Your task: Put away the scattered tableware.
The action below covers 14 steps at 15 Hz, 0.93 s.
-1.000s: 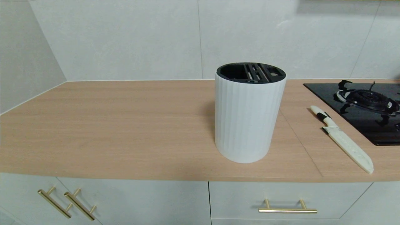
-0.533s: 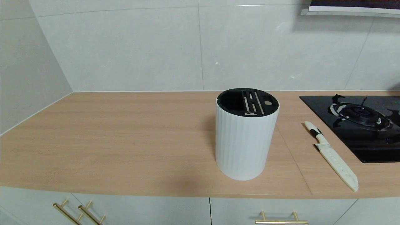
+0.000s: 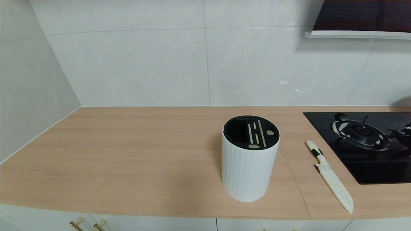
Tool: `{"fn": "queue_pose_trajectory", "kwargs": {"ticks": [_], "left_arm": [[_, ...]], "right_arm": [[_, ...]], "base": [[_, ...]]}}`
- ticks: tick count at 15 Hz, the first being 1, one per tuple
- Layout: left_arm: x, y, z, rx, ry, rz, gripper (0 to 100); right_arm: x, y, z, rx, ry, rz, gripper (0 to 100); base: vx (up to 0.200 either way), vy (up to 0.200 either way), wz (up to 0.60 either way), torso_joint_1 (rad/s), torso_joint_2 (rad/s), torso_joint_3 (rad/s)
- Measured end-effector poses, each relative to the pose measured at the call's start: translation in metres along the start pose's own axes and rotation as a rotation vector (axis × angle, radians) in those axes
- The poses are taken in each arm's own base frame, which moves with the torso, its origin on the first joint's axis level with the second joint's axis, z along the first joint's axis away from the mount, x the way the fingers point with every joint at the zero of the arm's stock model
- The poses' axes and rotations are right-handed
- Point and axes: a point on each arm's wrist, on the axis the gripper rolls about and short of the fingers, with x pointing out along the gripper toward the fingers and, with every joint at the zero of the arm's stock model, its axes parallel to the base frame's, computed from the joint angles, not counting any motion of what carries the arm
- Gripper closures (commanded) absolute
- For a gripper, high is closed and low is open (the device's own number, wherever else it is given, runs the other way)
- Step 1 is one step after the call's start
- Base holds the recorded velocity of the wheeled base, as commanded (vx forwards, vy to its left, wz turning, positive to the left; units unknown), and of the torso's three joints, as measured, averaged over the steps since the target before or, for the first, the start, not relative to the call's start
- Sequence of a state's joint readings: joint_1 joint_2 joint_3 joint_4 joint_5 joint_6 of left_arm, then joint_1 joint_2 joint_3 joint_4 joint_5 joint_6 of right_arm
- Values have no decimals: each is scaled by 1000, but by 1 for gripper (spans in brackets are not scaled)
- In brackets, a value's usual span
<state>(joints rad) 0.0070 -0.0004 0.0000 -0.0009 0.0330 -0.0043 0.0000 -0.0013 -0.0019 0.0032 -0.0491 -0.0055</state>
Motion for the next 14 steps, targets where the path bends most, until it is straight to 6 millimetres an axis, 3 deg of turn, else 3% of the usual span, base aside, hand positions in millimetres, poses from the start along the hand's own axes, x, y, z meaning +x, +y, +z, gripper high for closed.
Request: {"fn": "queue_pose_trajectory", "kwargs": {"ticks": [8, 14], "left_arm": [[0, 0, 0, 0, 0, -1, 0], [0, 0, 0, 0, 0, 0, 0]], "right_arm": [[0, 0, 0, 0, 0, 0, 0], [0, 0, 0, 0, 0, 0, 0]], "base": [[0, 0, 0, 235, -493, -263], [0, 0, 0, 22, -46, -23]]}}
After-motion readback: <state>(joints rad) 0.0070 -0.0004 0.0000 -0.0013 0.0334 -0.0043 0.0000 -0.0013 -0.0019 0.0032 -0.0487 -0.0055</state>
